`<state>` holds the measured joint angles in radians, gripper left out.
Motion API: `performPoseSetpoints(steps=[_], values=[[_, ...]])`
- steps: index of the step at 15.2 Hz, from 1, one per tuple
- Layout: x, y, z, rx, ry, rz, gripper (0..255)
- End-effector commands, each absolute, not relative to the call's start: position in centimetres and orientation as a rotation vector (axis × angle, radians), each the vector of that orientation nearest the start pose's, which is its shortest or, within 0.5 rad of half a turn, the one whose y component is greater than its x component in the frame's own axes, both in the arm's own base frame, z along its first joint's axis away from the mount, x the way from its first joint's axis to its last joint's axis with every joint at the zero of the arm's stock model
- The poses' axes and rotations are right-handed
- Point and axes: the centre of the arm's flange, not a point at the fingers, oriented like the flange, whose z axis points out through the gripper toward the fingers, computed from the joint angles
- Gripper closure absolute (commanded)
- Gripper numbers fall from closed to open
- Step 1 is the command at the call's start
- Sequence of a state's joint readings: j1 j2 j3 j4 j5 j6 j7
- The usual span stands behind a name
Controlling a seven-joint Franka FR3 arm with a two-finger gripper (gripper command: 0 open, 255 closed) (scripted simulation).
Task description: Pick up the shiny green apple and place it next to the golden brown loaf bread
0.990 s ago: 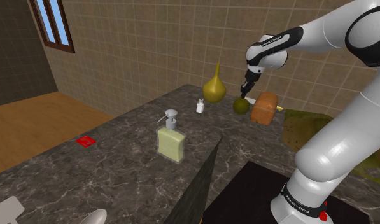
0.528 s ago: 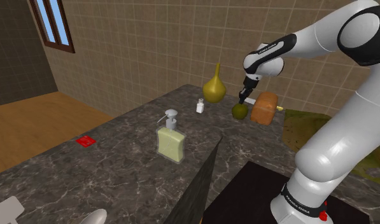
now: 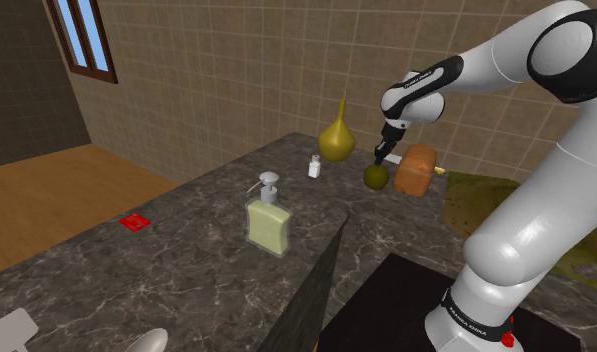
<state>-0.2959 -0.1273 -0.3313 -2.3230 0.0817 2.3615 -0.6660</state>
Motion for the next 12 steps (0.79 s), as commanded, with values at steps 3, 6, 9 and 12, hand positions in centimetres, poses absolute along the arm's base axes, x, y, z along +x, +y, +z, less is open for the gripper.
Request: performPoseSetpoints(steps=[3,6,9,12], values=[[41.0,-29.8,40.5,-3.140,0.025,-0.297,0],[41.0,-29.8,40.5,-3.140,0.025,-0.297,0],[40.2,-29.7,44.4,-3.140,0.025,-0.297,0],[40.0,-29.7,45.4,-3.140,0.025,-0.297,0]])
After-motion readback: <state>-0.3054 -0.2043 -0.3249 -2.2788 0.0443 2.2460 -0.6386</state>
